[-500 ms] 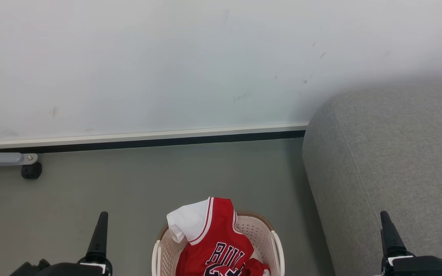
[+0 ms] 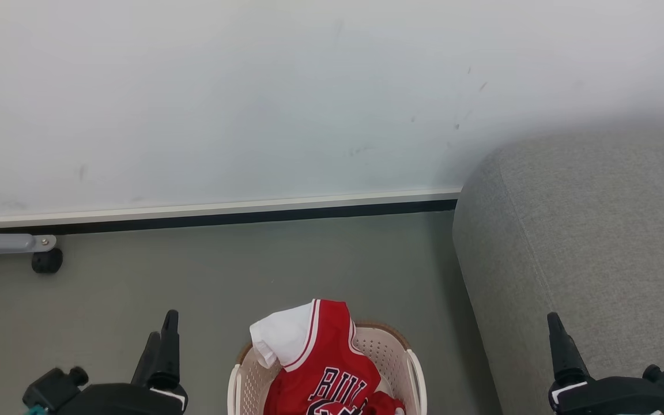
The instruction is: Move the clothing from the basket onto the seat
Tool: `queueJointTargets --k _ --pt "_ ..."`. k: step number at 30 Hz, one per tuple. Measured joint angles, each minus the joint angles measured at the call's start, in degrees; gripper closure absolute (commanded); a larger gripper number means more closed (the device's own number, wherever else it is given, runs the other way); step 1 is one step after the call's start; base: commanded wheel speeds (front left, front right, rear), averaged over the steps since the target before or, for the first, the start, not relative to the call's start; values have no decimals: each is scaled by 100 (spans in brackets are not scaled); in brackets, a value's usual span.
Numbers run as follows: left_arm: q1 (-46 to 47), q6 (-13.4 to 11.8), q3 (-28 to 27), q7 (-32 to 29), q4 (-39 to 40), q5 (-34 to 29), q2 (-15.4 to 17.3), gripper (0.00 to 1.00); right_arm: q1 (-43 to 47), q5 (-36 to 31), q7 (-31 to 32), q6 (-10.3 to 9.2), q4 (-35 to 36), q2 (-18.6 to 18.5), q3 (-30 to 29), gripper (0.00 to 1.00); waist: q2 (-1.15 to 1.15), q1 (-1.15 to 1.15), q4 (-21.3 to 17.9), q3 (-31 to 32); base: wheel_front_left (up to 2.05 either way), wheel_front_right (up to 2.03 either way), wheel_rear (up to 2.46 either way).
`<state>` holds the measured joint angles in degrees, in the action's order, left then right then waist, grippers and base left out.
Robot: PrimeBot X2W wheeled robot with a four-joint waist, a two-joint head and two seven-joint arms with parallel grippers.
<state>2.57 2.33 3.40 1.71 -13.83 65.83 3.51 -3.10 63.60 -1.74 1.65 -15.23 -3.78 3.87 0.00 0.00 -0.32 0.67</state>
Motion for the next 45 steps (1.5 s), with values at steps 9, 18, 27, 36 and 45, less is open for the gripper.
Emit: queueJointTargets --k 9,18,27,36,45 --pt "48 -190 269 199 40 -1120 183 0 -30 -905 -194 -122 -8 -114 382 0 0 0 -22 28 0 0 0" --pt "40 -338 342 369 92 -2003 283 0 -97 -1642 -374 -225 -68 -177 733 0 0 0 -44 49 0 0 0" --pt "-56 -437 411 535 154 -2682 321 0 -98 -2194 -525 -325 -101 -234 957 0 0 0 -64 67 0 0 0" --pt "-129 -546 439 705 203 -3407 326 0 -97 -2841 -702 -432 -104 -296 1182 0 0 0 -78 63 0 0 0" --pt "-205 -689 439 887 229 -3982 337 0 -97 -3452 -892 -550 -103 -377 1381 0 0 0 -103 56 0 0 0"
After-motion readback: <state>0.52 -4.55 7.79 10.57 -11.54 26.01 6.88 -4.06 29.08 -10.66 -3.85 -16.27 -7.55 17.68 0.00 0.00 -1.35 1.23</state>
